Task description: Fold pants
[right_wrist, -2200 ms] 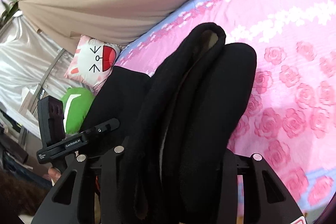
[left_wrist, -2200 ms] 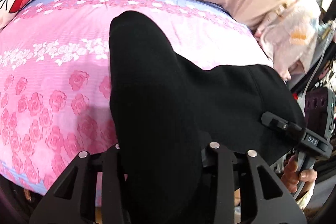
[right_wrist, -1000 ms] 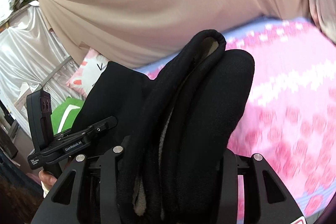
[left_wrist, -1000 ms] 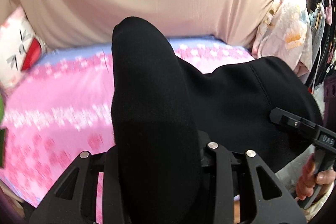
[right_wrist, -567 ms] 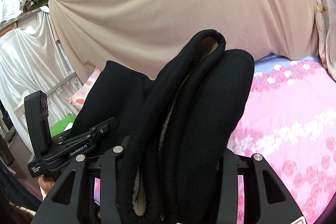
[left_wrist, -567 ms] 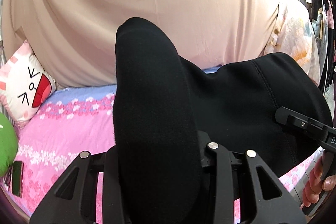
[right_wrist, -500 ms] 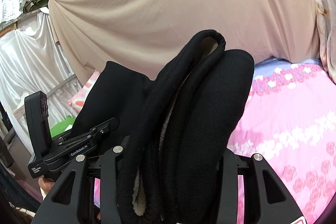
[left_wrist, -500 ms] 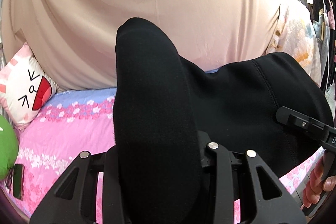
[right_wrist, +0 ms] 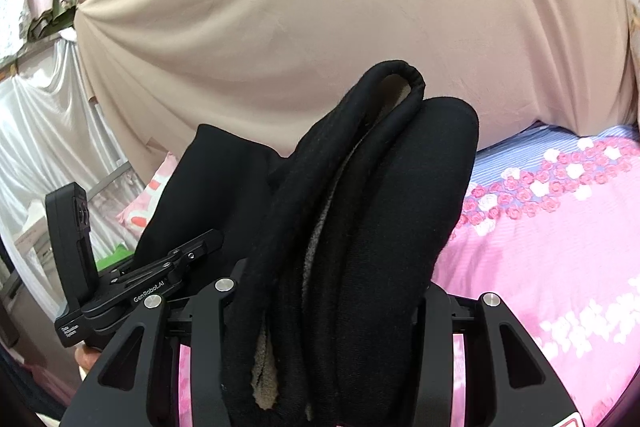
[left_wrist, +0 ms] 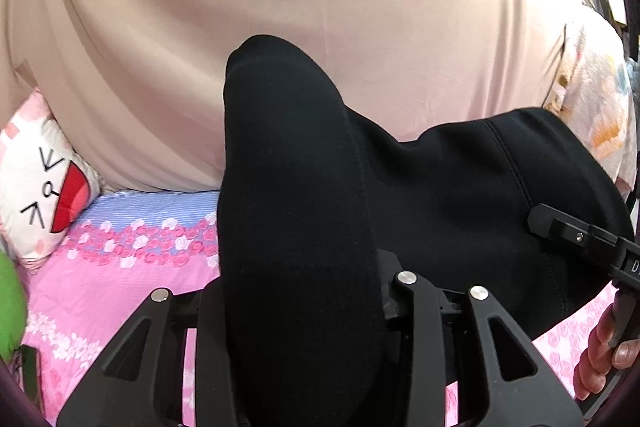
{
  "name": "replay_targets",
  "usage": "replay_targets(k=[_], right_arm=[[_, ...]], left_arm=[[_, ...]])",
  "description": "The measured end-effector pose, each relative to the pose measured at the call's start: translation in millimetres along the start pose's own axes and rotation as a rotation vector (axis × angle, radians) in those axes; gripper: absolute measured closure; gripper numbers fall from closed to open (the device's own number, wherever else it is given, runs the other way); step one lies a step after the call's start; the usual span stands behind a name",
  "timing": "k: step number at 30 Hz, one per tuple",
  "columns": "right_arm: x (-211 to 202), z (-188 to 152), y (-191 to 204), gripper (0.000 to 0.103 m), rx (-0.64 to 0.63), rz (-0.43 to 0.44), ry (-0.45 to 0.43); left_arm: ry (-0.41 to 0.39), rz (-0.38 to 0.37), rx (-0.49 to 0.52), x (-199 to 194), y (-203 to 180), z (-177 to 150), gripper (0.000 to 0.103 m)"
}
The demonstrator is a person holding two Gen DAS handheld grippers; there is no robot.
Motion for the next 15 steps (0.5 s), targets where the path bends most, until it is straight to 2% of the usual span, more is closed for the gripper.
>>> replay_targets(k=[4,9,12,15], right_arm=[[30.2,2.0,-18.9,0.06,0.027,0.01,-0.004],[74.3,-3.1,-49.0,0.06,0.055,0.003,0.014],[100.1,-9.0,-67.3,0.06,0.068,0.003,0.029],[125.6,-20.3,-86.8,0.06,0.068,-0.013,0.06]], left_arm=[[0.023,-0.021,-0.037,39.6,11.4,-0.8,0.068],[0.03,-0.002,-0.035,82.4,16.5,-7.6,0.067],[0.034,0.014,-0.033,108.7,20.4,-18.1,0.067],[0.07,0.015,-0.051,135.7,24.3,-35.5,0.067]])
Point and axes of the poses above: each gripper's, at about its wrist camera, not at the fingertips, and x roughly the way its jaws point, y to its left, z to its top, the point moved 8 cm from there along x, roughly the way its jaws point, and after that the axes turned 14 degrees about -y, right-handed, at the moved point
